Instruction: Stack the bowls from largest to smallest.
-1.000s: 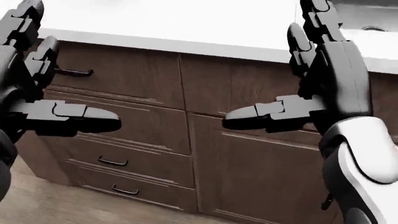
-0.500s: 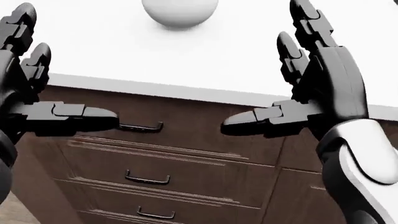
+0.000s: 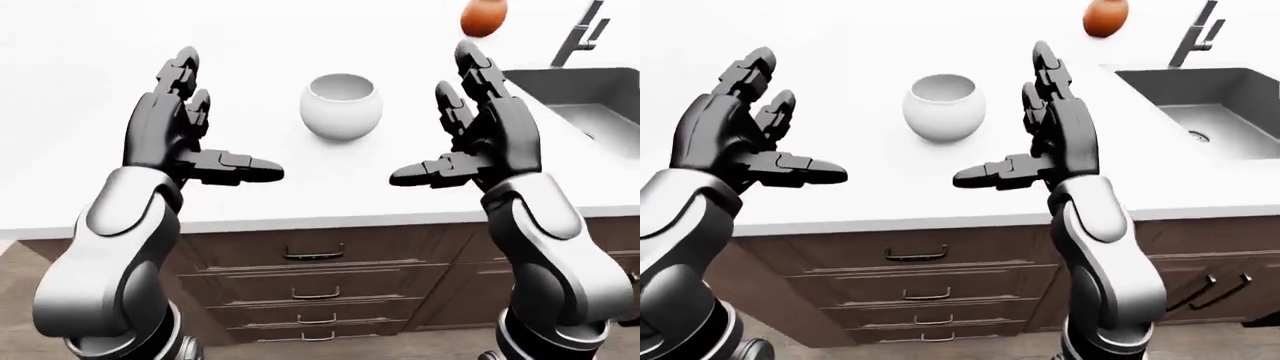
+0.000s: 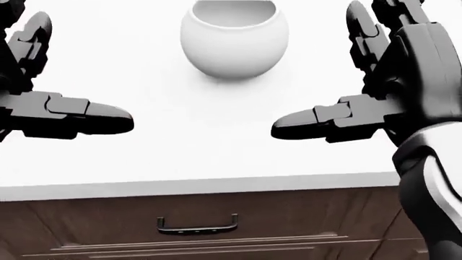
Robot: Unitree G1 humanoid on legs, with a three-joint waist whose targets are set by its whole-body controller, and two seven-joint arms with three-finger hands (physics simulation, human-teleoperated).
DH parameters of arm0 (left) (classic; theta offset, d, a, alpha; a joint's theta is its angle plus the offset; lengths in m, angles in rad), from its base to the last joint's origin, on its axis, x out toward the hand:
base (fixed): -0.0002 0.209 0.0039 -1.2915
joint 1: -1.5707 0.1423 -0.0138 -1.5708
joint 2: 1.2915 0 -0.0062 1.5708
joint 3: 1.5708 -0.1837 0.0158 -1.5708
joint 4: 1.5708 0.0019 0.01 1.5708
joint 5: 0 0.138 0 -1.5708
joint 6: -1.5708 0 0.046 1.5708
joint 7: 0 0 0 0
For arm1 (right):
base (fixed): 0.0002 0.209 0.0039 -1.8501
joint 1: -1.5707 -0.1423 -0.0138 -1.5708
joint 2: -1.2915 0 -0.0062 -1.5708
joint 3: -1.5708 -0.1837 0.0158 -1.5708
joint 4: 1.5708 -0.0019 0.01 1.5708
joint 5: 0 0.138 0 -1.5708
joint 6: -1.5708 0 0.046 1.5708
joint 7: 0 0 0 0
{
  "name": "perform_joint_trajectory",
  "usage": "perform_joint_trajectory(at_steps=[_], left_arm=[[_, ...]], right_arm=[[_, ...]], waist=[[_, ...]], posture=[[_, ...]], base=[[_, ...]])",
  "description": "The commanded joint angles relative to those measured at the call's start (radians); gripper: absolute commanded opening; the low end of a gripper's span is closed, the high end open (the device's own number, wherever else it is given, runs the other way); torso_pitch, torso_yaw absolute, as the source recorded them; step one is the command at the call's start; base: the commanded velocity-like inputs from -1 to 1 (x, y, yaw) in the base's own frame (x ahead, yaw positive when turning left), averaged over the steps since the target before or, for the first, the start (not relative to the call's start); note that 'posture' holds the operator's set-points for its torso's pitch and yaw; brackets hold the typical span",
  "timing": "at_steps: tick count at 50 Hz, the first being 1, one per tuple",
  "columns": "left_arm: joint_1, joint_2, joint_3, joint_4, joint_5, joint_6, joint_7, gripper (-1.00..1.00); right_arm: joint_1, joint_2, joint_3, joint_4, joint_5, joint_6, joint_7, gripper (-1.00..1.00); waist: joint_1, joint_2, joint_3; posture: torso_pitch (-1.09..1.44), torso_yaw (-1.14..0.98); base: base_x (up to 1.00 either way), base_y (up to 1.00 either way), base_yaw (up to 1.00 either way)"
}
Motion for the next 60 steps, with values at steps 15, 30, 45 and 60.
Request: perform_joint_trajectory(at_steps=[15, 30, 45, 60], left_arm=[[-0.019, 0.008, 0.0, -0.037, -0.007, -0.009, -0.013, 1.0], [-0.022, 0.005, -0.01, -0.038, 0.002, -0.003, -0.013, 1.0], [-0.024, 0.0, -0.007, -0.039, 0.012, -0.002, -0.022, 1.0], [-0.027, 0.006, 0.0, -0.038, 0.004, -0.003, -0.02, 1.0]], right_arm=[[-0.169, -0.137, -0.097, -0.097, 0.11, 0.168, -0.031, 1.0], [-0.267, -0.358, 0.105, -0.009, -0.263, 0.162, 0.28, 1.0], [-0.339, -0.092, 0.179, 0.288, -1.205, -0.281, 0.967, 1.0], [-0.284, -0.018, 0.137, 0.449, -1.367, -0.485, 0.99, 0.5]], waist=[[0.023, -0.098, -0.031], [0.007, -0.123, -0.013], [0.0, -0.064, -0.042], [-0.007, -0.055, -0.046]], posture=[[0.0, 0.0], [0.0, 0.0], [0.0, 0.0], [0.0, 0.0]], base=[[0.0, 0.0, 0.19], [0.0, 0.09, 0.07], [0.0, 0.0, 0.0], [0.0, 0.0, 0.0]])
